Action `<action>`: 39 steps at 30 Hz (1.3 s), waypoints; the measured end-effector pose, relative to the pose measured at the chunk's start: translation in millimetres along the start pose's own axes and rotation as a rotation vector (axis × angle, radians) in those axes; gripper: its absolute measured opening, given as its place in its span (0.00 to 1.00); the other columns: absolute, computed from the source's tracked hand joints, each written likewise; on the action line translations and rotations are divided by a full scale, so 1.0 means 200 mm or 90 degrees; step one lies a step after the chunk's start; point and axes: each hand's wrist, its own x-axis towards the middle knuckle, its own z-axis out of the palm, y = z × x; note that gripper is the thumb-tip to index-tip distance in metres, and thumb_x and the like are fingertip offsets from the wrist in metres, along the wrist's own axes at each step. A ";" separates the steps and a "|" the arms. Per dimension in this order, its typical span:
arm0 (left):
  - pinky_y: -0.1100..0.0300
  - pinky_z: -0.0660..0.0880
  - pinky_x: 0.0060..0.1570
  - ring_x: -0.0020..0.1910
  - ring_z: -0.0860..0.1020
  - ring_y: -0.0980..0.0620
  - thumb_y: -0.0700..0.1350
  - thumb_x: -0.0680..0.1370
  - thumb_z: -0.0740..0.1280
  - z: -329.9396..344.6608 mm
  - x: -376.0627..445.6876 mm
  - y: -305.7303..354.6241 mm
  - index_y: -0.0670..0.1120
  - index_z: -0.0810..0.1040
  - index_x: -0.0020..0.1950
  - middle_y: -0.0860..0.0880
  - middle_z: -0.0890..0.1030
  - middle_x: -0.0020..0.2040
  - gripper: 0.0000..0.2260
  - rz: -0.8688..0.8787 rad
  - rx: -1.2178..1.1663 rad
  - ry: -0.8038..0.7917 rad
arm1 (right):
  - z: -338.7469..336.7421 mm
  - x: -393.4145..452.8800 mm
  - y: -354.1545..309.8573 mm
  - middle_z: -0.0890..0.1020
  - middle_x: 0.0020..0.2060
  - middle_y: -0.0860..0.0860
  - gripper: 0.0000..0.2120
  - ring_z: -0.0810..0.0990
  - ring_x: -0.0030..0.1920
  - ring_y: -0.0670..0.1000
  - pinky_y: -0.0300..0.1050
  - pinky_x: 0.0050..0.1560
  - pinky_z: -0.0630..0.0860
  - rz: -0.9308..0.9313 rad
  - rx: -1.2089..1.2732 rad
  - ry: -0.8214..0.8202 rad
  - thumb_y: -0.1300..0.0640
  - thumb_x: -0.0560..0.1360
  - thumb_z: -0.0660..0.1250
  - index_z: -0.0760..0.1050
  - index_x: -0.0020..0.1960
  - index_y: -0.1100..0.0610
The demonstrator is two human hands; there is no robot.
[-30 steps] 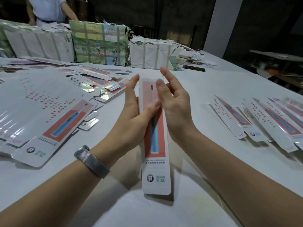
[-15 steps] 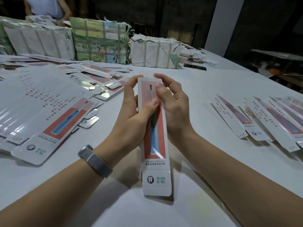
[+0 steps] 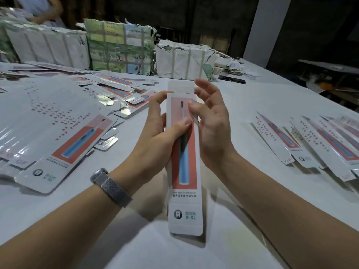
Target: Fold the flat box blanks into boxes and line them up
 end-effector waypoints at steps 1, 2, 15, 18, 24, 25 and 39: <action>0.43 0.82 0.50 0.49 0.83 0.47 0.46 0.77 0.66 0.00 0.00 0.00 0.62 0.65 0.65 0.48 0.84 0.53 0.20 -0.003 0.005 -0.005 | 0.00 0.01 0.00 0.80 0.50 0.47 0.17 0.82 0.51 0.50 0.52 0.56 0.81 0.009 0.021 -0.001 0.62 0.73 0.64 0.74 0.60 0.49; 0.43 0.83 0.48 0.47 0.84 0.47 0.46 0.77 0.66 0.00 0.00 0.00 0.63 0.64 0.65 0.49 0.84 0.51 0.21 -0.004 0.010 -0.010 | -0.01 0.01 0.00 0.79 0.50 0.50 0.18 0.81 0.51 0.54 0.53 0.57 0.79 0.021 0.038 0.003 0.62 0.71 0.64 0.74 0.59 0.49; 0.59 0.80 0.43 0.43 0.85 0.49 0.48 0.77 0.66 0.01 -0.02 -0.02 0.66 0.55 0.72 0.49 0.84 0.48 0.29 0.005 0.081 -0.031 | -0.05 0.06 -0.05 0.82 0.36 0.51 0.08 0.81 0.40 0.49 0.45 0.44 0.79 0.112 0.070 -0.042 0.59 0.70 0.64 0.81 0.42 0.59; 0.60 0.80 0.43 0.43 0.85 0.49 0.48 0.77 0.66 0.01 -0.03 -0.02 0.66 0.56 0.71 0.51 0.84 0.48 0.29 0.007 0.079 -0.020 | -0.05 0.06 -0.05 0.83 0.38 0.52 0.10 0.81 0.41 0.49 0.44 0.44 0.80 0.115 0.049 -0.066 0.63 0.74 0.62 0.82 0.47 0.61; 0.62 0.80 0.42 0.42 0.85 0.50 0.49 0.77 0.66 0.02 -0.03 -0.01 0.64 0.55 0.73 0.51 0.84 0.47 0.30 -0.006 0.092 -0.025 | -0.04 0.06 -0.06 0.81 0.44 0.58 0.13 0.79 0.44 0.56 0.53 0.49 0.78 0.110 0.006 -0.018 0.69 0.78 0.60 0.82 0.45 0.61; 0.61 0.80 0.43 0.42 0.85 0.50 0.50 0.76 0.66 0.02 -0.03 -0.01 0.63 0.55 0.73 0.50 0.84 0.47 0.30 -0.007 0.096 -0.032 | -0.04 0.07 -0.06 0.82 0.43 0.57 0.14 0.79 0.43 0.54 0.53 0.49 0.78 0.108 0.005 -0.012 0.69 0.77 0.60 0.83 0.45 0.60; 0.60 0.79 0.45 0.46 0.82 0.50 0.47 0.77 0.66 0.00 -0.02 -0.02 0.64 0.58 0.73 0.41 0.81 0.53 0.29 0.013 0.090 -0.065 | -0.12 0.09 -0.08 0.81 0.46 0.55 0.14 0.79 0.48 0.51 0.47 0.49 0.76 0.024 -0.088 -0.099 0.64 0.74 0.59 0.84 0.46 0.58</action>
